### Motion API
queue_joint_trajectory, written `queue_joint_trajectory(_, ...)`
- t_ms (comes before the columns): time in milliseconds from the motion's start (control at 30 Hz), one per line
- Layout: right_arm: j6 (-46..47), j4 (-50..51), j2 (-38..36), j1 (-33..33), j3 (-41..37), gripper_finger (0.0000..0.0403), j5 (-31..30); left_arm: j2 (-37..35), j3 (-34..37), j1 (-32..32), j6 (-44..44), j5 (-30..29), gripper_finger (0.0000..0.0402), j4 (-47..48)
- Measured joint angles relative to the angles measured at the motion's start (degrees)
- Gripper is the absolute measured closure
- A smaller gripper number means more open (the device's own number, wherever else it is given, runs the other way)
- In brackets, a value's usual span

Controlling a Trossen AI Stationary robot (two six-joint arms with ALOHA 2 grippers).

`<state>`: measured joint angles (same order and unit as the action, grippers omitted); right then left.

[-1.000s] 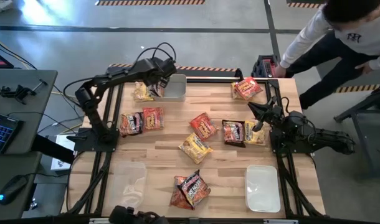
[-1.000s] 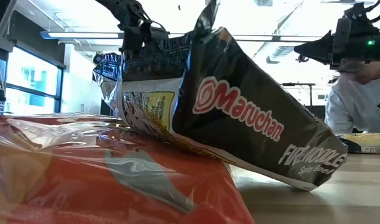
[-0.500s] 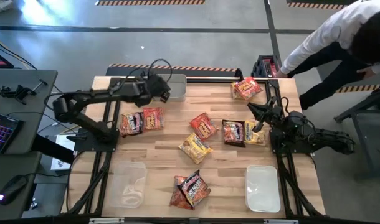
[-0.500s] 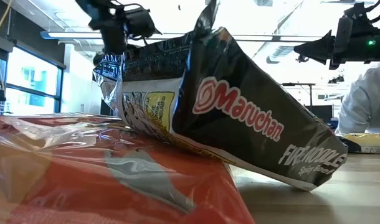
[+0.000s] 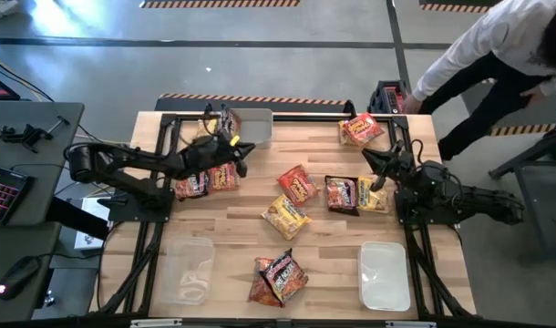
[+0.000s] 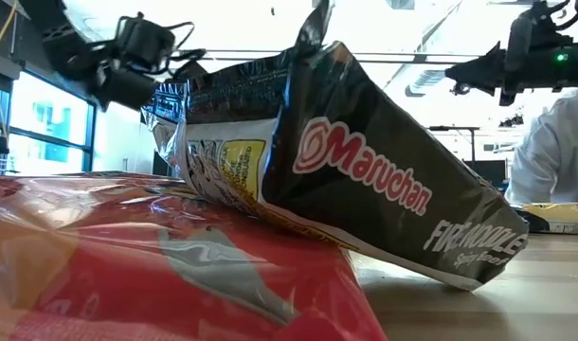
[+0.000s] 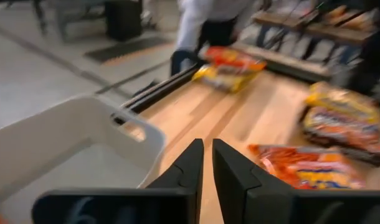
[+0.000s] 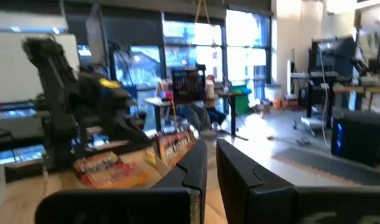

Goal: Sort Maruchan noodles
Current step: Put the top right orange noodle pack into the white bin

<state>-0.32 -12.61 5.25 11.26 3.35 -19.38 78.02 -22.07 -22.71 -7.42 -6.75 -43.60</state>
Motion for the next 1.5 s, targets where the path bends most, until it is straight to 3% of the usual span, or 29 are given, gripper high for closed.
queue_joint_trajectory(200, 1.88, -0.05, 9.05, -0.02, 3.58, 0.0379, -1.91, -0.02, 5.66, -3.76, 0.59, 6.7, 0.04, -10.57)
queue_joint_trajectory(433, 1.87, 0.29, 21.96, -0.02, 10.23, 0.0379, -2.9, -0.02, 7.24, -7.28, 4.92, 15.3, 0.0401, -13.4)
queue_joint_trajectory(700, 8.05, 15.95, 34.85, -0.02, 23.28, 0.0365, -11.73, -0.02, 7.24, -9.83, 5.14, 18.57, 0.0401, -12.96)
queue_joint_trajectory(833, 11.92, 27.0, 40.5, 0.81, 30.49, 0.0332, -15.88, -0.02, 7.24, -9.96, 6.06, 18.59, 0.0401, -11.84)
queue_joint_trajectory(1033, 20.25, 41.65, 48.66, 7.17, 38.86, 0.0249, -15.61, -0.02, 7.24, -9.96, 6.18, 18.61, 0.0401, -11.76)
queue_joint_trajectory(1267, 19.32, 43.42, 58.48, 14.95, 41.46, 0.0143, -12.43, 0.0, 7.24, -9.91, 6.18, 18.61, 0.0401, -11.63)
queue_joint_trajectory(1400, 17.02, 43.86, 63.45, 17.8, 43.5, 0.0116, -11.62, 0.0, 7.24, -9.91, 5.81, 17.89, 0.0401, -11.6)
queue_joint_trajectory(1500, 16.32, 44.63, 66.51, 19.49, 45.24, 0.0113, -11.22, 0.0, 7.24, -10.06, 1.68, 12.4, 0.0401, -11.88)
